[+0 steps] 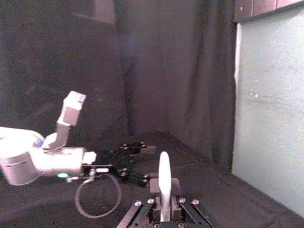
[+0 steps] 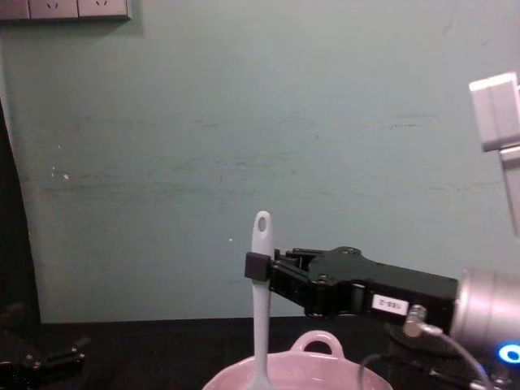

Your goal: Use the one hand to pick up the spoon and stir the clear water in the bowl.

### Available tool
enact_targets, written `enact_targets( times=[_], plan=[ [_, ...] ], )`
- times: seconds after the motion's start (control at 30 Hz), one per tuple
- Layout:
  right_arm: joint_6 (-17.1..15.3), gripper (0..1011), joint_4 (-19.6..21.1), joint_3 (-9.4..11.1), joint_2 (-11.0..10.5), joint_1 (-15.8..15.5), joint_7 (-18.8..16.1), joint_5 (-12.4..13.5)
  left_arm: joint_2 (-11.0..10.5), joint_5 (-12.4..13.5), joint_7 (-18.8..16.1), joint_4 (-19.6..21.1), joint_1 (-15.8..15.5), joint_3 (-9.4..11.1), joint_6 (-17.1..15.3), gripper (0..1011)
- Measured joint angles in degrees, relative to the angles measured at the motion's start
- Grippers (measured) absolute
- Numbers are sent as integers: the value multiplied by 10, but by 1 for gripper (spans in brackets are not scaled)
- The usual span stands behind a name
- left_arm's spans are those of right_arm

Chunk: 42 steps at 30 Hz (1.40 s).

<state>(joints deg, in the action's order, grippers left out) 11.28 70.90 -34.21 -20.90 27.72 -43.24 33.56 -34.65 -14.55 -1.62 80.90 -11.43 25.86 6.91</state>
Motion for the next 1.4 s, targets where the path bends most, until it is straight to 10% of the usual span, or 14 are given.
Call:
enact_targets(
  times=[0.43, 0.7, 1.4],
  plan=[
    [76, 127, -81, 9, 50, 28, 57, -77, 0, 0, 0, 0, 0, 0, 0, 1011],
    [89, 127, -88, 24, 46, 30, 76, -103, 0, 0, 0, 0, 0, 0, 0, 1011],
    [43, 127, 16, 74, -8, -46, 43, -65, 0, 0, 0, 0, 0, 0, 0, 1011]
  ],
)
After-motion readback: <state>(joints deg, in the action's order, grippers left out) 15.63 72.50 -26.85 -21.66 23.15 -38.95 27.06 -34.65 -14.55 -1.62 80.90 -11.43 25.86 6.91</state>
